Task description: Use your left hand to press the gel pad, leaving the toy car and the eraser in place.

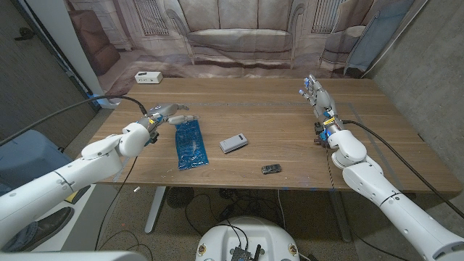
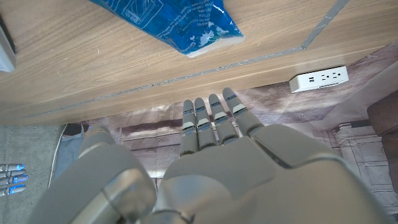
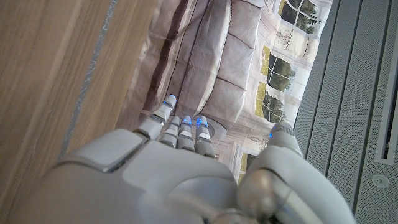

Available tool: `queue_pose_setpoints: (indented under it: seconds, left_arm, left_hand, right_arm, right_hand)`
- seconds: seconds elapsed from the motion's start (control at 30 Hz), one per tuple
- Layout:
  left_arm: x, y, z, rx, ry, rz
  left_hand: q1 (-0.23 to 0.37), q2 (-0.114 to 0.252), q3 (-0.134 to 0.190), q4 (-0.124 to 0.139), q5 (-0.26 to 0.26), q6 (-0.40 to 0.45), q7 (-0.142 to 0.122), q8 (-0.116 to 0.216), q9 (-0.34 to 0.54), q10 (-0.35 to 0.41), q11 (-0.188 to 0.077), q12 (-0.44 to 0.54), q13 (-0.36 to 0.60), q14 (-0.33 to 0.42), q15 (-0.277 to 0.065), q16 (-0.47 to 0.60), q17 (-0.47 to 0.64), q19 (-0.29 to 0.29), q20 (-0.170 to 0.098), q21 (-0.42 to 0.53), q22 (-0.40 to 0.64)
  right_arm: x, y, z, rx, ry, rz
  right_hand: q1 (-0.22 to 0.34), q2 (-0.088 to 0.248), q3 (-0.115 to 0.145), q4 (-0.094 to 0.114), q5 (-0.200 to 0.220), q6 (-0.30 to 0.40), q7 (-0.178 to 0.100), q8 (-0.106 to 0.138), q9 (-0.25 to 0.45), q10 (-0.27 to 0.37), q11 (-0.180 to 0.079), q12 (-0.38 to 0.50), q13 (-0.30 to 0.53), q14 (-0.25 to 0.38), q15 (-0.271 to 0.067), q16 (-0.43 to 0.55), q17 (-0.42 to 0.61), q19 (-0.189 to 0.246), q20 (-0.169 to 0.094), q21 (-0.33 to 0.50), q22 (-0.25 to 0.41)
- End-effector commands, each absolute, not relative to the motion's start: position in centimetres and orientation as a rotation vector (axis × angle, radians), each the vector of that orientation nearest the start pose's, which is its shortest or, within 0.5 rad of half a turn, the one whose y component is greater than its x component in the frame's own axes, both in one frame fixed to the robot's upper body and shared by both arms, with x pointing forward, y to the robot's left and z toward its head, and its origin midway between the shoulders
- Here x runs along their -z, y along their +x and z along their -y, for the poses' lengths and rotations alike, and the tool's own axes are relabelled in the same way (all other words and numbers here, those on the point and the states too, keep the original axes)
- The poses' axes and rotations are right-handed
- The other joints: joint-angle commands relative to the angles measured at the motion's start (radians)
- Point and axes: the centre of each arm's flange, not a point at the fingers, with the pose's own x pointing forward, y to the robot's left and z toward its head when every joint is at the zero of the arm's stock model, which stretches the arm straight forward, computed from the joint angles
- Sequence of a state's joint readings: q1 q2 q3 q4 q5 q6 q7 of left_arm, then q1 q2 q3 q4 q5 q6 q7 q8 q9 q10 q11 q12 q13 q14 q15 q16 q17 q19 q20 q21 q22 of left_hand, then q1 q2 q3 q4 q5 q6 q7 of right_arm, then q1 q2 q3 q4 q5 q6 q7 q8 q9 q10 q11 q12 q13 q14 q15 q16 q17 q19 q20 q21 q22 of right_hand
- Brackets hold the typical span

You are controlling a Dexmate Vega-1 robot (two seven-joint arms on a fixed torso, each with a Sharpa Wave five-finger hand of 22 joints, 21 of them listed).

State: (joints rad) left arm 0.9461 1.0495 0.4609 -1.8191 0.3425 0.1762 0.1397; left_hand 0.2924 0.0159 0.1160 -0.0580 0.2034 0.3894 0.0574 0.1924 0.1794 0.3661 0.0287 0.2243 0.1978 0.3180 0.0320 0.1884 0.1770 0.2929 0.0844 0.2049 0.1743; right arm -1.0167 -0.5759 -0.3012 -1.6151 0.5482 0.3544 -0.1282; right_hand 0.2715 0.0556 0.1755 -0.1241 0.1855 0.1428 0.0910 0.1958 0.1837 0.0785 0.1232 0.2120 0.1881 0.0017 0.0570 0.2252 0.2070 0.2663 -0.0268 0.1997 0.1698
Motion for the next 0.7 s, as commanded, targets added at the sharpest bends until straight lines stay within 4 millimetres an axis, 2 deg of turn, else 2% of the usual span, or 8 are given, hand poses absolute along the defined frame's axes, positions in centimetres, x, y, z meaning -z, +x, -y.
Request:
queue_pose_setpoints:
  seconds: [0.03,0.2,0.43,0.7]
  left_arm:
    - [0.3,58.0,-32.8,-0.101,1.437,0.516]
    - [0.7,58.2,-32.8,-0.111,1.454,0.503]
    - [1.5,58.5,-32.3,-0.121,1.458,0.533]
    - [2.0,59.1,-31.8,-0.079,1.432,0.524]
  left_hand:
    - [0.007,0.003,0.001,-0.003,0.000,0.005,0.002,0.003,0.004,-0.003,0.001,-0.003,0.004,-0.002,0.001,-0.001,0.003,0.003,0.006,-0.002,0.006]
    - [0.007,0.003,0.000,-0.003,0.000,0.004,0.001,0.002,0.004,-0.004,0.001,-0.003,0.004,-0.004,0.002,-0.002,0.003,0.000,0.003,-0.003,0.006]
    - [-0.001,0.004,-0.005,-0.001,-0.001,0.050,-0.001,0.016,0.004,0.046,-0.020,0.013,0.005,0.032,-0.008,0.011,0.004,0.027,-0.002,0.005,0.006]
    - [-0.002,0.004,-0.007,0.000,-0.001,0.053,-0.001,0.014,0.004,0.045,-0.017,0.011,0.005,0.032,-0.006,0.009,0.004,0.027,-0.002,0.004,0.006]
  right_arm:
    - [0.6,58.3,27.7,-0.162,0.004,0.774]
    - [0.6,58.3,27.6,-0.160,0.008,0.771]
    - [0.7,58.2,27.6,-0.162,0.007,0.769]
    - [0.8,58.3,27.4,-0.172,0.001,0.770]
  right_hand:
    - [0.001,0.004,-0.005,0.001,0.002,0.009,-0.002,0.003,0.003,0.009,0.000,-0.003,0.006,0.004,0.005,-0.002,0.005,0.002,0.005,-0.002,0.002]
    - [0.000,0.004,-0.005,0.002,0.002,0.009,-0.003,0.003,0.003,0.010,0.000,-0.003,0.006,0.004,0.005,-0.003,0.005,0.002,0.005,-0.002,0.002]
    - [0.000,0.004,-0.005,0.002,0.002,0.011,-0.003,0.003,0.003,0.010,0.002,-0.003,0.006,0.004,0.005,-0.003,0.005,0.002,0.005,-0.002,0.002]
    - [0.000,0.004,-0.006,0.002,0.002,0.011,-0.002,0.003,0.003,0.011,0.000,-0.003,0.006,0.003,0.004,-0.004,0.005,0.002,0.005,-0.002,0.002]
